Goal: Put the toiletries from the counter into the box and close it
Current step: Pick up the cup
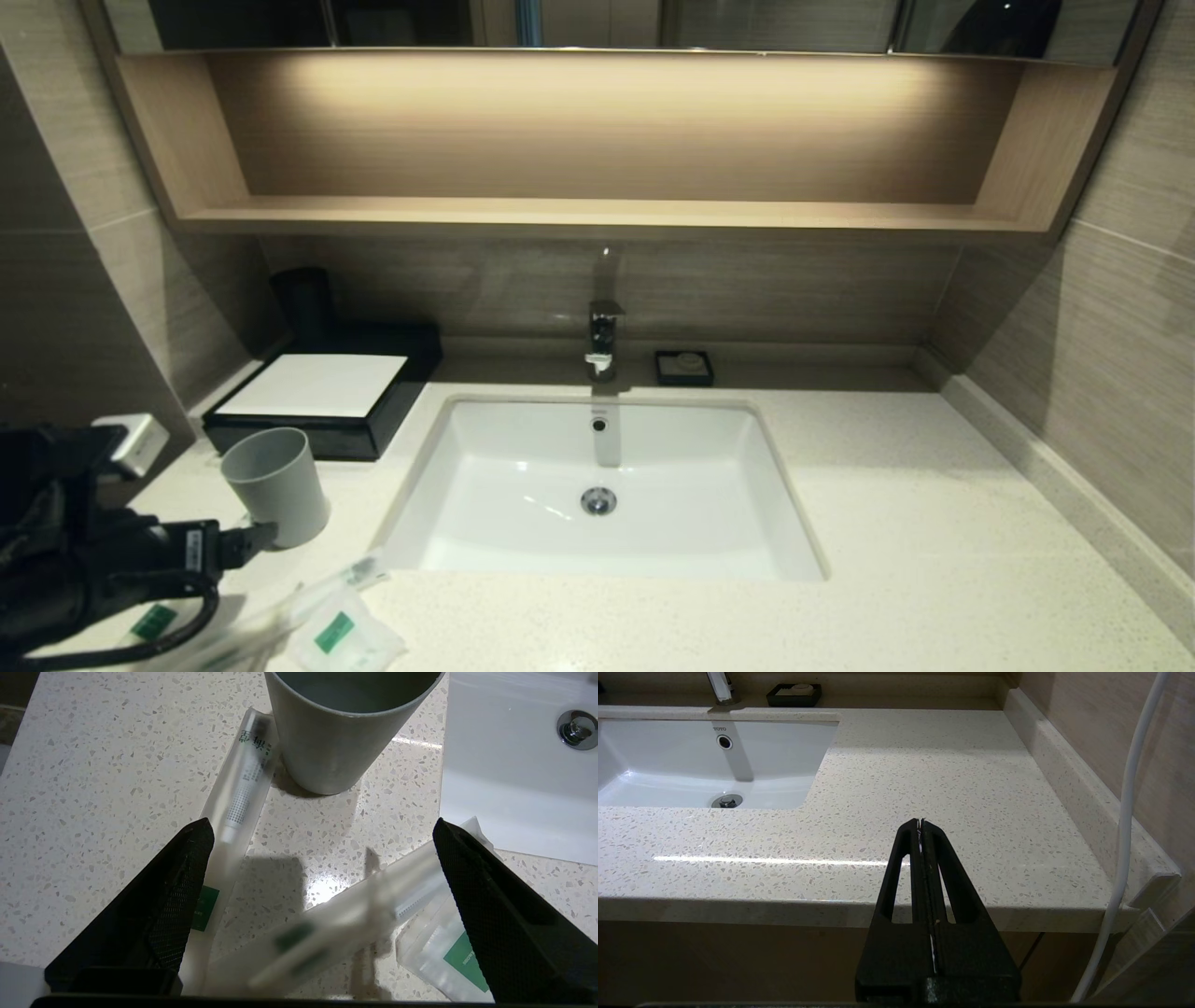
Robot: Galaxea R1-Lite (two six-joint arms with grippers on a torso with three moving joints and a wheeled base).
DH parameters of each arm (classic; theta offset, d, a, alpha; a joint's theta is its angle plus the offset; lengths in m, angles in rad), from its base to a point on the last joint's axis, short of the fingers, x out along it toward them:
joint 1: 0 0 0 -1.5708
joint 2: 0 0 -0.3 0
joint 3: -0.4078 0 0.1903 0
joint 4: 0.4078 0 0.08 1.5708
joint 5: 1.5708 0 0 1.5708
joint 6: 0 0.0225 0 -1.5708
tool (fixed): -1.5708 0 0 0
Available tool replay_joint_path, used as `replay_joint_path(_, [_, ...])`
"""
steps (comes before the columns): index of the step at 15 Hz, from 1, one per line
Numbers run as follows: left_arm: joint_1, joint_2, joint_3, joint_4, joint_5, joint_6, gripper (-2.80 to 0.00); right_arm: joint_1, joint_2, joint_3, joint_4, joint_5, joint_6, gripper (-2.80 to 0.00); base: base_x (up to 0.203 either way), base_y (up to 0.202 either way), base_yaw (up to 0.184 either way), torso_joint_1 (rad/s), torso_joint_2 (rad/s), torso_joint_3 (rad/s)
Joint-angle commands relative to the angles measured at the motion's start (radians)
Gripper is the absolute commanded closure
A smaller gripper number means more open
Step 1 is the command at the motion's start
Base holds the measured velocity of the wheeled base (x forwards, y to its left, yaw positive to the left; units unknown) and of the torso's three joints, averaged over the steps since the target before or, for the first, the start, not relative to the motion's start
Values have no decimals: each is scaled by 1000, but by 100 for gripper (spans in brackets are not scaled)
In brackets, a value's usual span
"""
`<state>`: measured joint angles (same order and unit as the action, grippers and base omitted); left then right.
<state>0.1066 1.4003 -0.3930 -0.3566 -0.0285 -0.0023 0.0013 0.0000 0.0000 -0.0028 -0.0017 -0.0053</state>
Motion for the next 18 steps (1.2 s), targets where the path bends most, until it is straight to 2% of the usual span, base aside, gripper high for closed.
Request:
replay_joint_path(1, [-3, 59, -2, -33, -2, -1, -280, 0, 0, 2, 0, 0, -1, 0, 0, 0, 0, 0, 0, 0])
replay_joint_path(7, [-27, 152, 9, -178, -7, -7, -280, 0, 0, 2, 0, 0, -1, 0, 0, 0, 0, 0, 0, 0])
replay_joint_path(13, [-27, 183, 13, -212, -19, -6, -280, 0, 0, 2, 0, 0, -1, 0, 0, 0, 0, 0, 0, 0])
replay_joint_path(18, [-27, 273, 34, -378, -14, -7, -280, 0, 0, 2, 0, 0, 1, 0, 0, 0, 0, 0, 0, 0])
